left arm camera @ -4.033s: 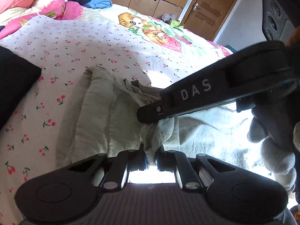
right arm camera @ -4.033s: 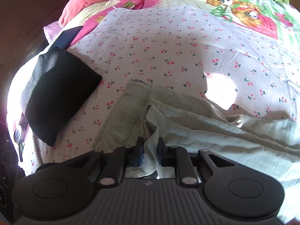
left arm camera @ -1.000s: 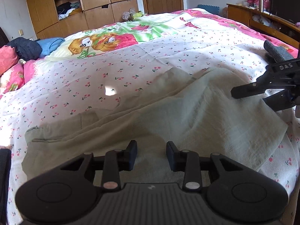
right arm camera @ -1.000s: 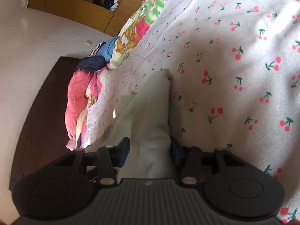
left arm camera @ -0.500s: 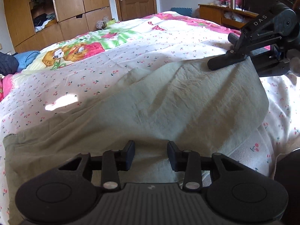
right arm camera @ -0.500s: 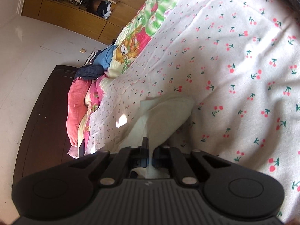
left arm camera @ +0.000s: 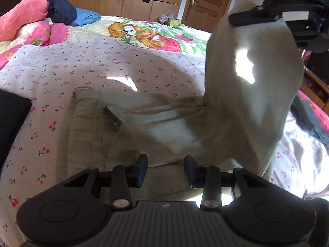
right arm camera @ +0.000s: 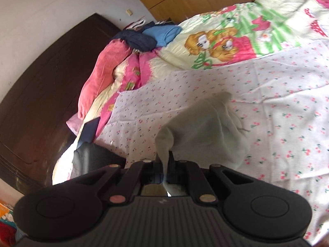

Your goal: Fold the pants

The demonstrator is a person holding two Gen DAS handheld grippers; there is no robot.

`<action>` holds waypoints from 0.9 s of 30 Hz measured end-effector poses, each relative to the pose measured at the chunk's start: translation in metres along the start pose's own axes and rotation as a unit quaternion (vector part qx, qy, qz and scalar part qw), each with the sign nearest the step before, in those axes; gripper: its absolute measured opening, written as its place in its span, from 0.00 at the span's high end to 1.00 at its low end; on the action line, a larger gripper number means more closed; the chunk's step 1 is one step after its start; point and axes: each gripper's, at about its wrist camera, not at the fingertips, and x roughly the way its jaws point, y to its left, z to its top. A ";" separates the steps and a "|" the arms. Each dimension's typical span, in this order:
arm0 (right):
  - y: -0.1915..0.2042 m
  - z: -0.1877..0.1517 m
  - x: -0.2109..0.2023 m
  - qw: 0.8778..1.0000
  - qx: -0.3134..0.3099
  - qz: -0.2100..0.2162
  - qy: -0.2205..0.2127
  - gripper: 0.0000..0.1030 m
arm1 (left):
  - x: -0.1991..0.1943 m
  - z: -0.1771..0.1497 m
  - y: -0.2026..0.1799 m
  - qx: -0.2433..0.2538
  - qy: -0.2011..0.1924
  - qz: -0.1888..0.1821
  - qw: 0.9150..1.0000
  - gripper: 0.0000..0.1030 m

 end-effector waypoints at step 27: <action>0.044 -0.064 0.087 0.993 -0.066 -0.060 0.071 0.76 | -0.074 -0.017 0.113 -0.147 -0.035 0.038 0.988 0.48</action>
